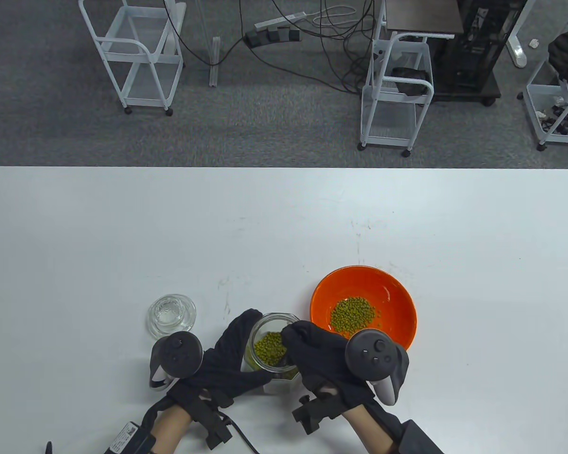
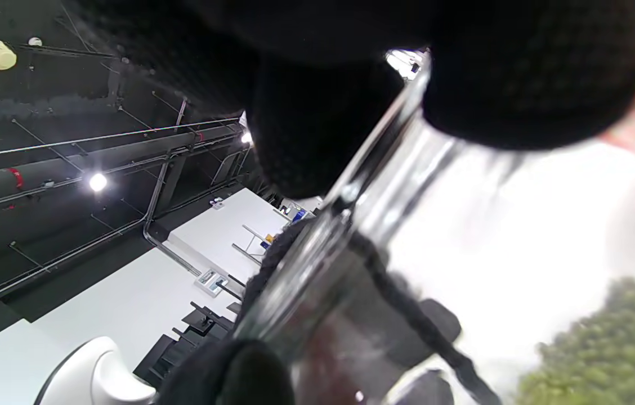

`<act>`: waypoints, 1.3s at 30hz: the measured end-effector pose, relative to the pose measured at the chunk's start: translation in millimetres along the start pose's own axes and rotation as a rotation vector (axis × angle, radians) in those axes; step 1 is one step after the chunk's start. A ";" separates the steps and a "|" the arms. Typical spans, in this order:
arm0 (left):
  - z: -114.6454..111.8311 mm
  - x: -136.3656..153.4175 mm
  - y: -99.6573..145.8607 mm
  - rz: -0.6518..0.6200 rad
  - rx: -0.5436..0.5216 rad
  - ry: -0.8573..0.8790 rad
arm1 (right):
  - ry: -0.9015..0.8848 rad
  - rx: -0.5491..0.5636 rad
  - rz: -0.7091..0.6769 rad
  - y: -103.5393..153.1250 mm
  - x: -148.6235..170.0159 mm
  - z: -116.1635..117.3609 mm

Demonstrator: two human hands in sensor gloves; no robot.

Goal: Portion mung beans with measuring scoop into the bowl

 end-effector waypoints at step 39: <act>0.5 0.5 -0.2 0.001 -0.001 0.001 | -0.290 0.154 0.215 8.3 42.1 -25.5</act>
Point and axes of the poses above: the tracker on the back of each hand, its own x axis roughly to the little-finger side, its own y axis roughly from the fingertips to the wrist, z = x × y, the point moved 5 cm from there along -y, roughly from the wrist to the fingertips, and after that the axes turned 13 degrees about -z, right-handed, at the moved point
